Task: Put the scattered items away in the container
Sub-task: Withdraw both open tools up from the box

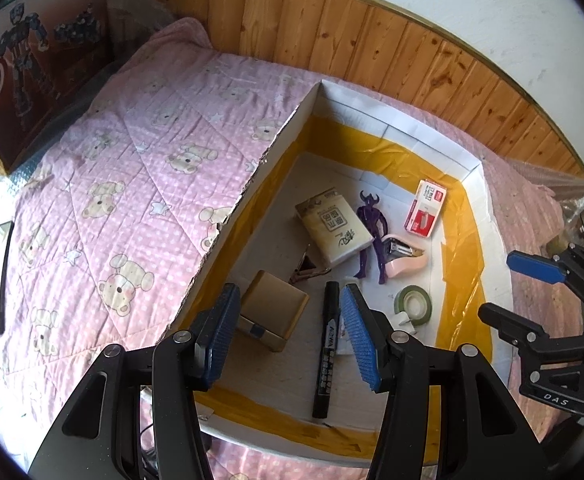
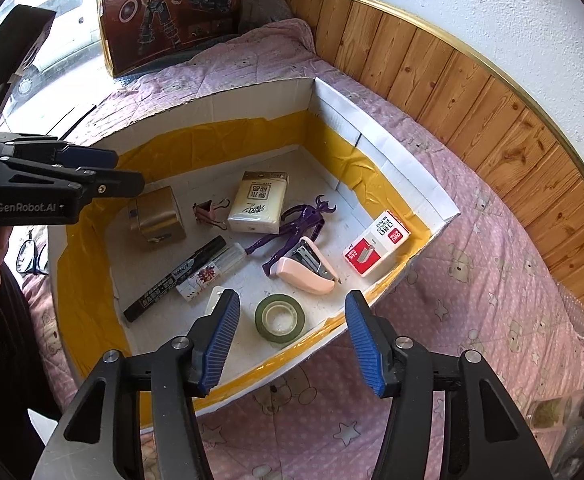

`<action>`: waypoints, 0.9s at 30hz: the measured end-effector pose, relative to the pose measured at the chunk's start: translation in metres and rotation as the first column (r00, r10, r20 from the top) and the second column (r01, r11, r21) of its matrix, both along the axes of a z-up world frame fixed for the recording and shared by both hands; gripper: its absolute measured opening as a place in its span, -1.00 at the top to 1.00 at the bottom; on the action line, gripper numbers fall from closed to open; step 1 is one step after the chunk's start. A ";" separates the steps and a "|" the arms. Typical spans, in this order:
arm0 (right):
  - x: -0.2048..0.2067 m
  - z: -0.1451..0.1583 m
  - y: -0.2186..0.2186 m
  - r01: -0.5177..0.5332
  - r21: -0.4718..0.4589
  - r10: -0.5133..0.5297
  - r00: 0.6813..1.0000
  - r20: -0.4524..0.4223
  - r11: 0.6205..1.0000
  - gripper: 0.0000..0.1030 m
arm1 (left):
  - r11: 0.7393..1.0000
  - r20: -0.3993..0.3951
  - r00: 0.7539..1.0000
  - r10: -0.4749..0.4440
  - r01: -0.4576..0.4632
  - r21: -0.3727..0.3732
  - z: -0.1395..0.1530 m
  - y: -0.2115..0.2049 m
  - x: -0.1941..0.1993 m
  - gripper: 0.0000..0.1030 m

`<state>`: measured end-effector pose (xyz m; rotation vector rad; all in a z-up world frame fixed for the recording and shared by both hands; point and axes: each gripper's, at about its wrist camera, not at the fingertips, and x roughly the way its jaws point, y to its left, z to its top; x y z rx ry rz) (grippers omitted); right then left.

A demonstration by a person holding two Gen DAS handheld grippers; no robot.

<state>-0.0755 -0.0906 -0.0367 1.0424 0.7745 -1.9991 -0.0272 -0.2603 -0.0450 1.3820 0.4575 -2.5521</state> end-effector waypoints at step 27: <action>0.069 0.009 0.022 -0.061 0.059 0.060 0.998 0.008 0.996 -0.16 | 0.999 -0.151 0.988 -0.016 0.023 0.045 0.025 0.009 0.031 -0.16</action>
